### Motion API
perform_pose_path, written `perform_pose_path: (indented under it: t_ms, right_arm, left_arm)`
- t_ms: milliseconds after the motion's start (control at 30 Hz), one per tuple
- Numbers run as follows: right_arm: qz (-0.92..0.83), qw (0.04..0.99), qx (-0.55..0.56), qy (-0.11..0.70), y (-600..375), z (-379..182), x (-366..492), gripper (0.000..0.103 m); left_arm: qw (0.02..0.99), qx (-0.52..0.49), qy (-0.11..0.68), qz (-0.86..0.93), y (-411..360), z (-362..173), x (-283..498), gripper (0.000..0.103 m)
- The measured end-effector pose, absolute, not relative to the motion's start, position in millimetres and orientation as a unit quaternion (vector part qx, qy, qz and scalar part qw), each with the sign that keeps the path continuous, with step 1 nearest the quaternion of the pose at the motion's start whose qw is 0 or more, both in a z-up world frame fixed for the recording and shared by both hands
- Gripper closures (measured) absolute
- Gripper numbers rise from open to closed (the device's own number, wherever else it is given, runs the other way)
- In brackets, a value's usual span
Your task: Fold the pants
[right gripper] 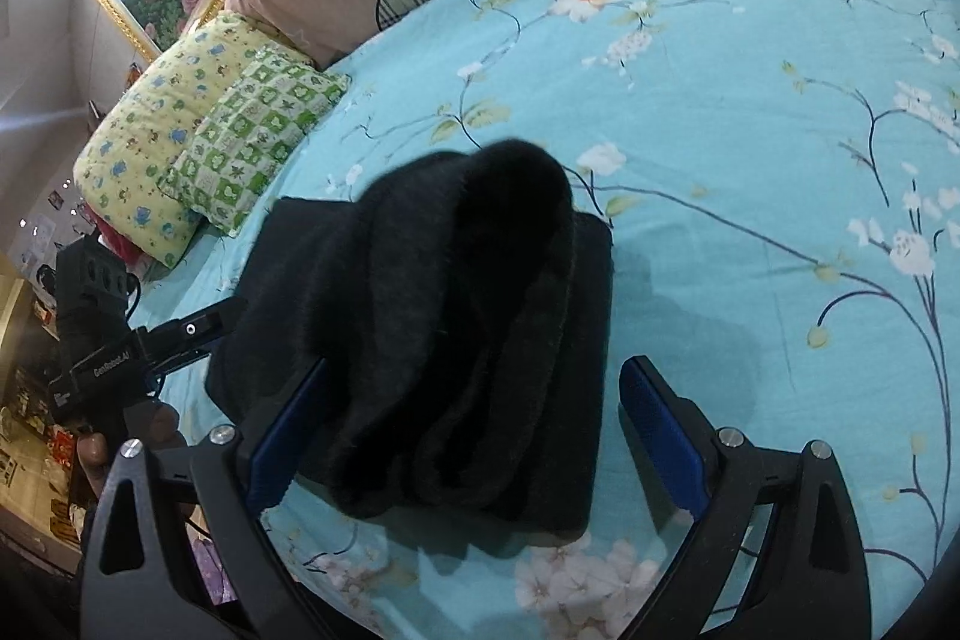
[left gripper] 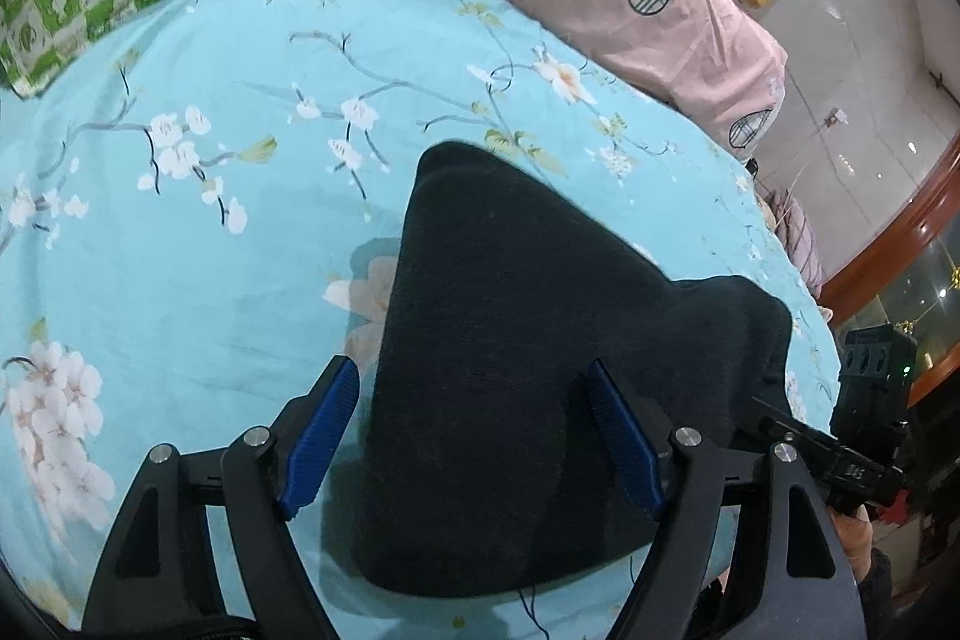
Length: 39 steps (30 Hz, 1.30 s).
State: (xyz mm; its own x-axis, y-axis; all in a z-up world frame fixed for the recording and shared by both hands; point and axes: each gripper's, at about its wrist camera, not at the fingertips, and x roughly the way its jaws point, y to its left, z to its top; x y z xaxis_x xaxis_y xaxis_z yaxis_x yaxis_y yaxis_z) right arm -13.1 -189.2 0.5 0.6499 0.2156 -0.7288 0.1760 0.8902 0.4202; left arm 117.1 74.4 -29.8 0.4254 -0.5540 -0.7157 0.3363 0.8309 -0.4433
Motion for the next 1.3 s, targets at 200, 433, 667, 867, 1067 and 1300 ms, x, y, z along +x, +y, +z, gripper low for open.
perform_pose_path:
  t_ms: [200, 433, 667, 867, 1067, 1300]
  right_arm:
    - [0.027, 0.865, 0.265, 0.425, -200.1, -10.9, -14.7, 0.024]
    - [0.033, 0.865, 0.263, 0.427, -197.6, -11.6, -12.9, 0.025]
    - [0.034, 0.861, 0.256, 0.438, -195.0, -14.4, -7.9, 0.035]
    - [0.041, 0.865, 0.248, 0.434, -190.0, -8.5, -8.9, 0.048]
    - [0.052, 0.872, 0.233, 0.428, -185.7, 4.0, -4.7, 0.054]
    - [0.082, 0.881, 0.213, 0.413, -177.5, 25.4, 20.6, 0.057]
  left_arm:
    - [0.827, -0.138, 0.476, -0.267, 80.4, -45.5, 128.0, 0.022]
    - [0.836, -0.121, 0.466, -0.265, 75.0, -47.4, 130.2, 0.024]
    - [0.826, -0.136, 0.468, -0.284, 69.7, -48.7, 130.6, 0.052]
    - [0.827, -0.145, 0.459, -0.289, 70.6, -39.6, 126.0, 0.067]
    - [0.842, -0.131, 0.440, -0.284, 72.8, -18.3, 116.5, 0.074]
    - [0.865, -0.132, 0.411, -0.255, 88.2, 8.3, 115.7, 0.075]
